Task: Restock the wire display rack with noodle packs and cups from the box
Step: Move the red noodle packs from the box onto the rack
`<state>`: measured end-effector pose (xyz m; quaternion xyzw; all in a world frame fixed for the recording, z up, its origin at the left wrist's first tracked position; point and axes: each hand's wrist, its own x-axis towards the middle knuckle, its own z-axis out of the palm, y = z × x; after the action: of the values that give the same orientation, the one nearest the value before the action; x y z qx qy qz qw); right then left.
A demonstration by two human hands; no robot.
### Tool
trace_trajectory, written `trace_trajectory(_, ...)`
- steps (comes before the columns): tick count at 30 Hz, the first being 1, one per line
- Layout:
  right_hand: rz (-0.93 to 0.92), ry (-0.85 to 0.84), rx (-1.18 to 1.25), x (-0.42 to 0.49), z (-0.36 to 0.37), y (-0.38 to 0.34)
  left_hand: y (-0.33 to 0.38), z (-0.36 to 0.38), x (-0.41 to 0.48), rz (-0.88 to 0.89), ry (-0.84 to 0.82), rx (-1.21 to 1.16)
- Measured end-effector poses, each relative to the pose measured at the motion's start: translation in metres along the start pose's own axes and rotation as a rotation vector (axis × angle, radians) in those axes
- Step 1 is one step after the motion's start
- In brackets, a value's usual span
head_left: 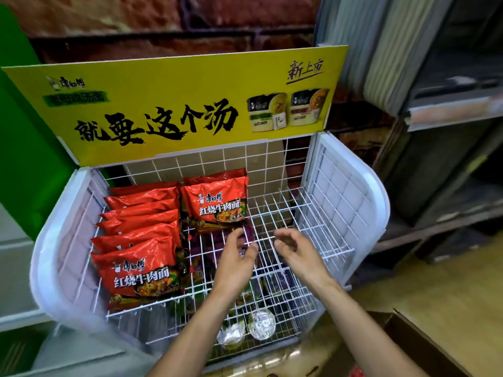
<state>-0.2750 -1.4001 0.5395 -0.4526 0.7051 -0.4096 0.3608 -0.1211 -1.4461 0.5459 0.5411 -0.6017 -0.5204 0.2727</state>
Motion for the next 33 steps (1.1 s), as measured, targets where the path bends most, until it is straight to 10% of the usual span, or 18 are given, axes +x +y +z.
trace_trajectory(33, 0.336, 0.421, 0.116, -0.223, -0.188, 0.180, 0.000, 0.281, -0.133, 0.132, -0.757, 0.227)
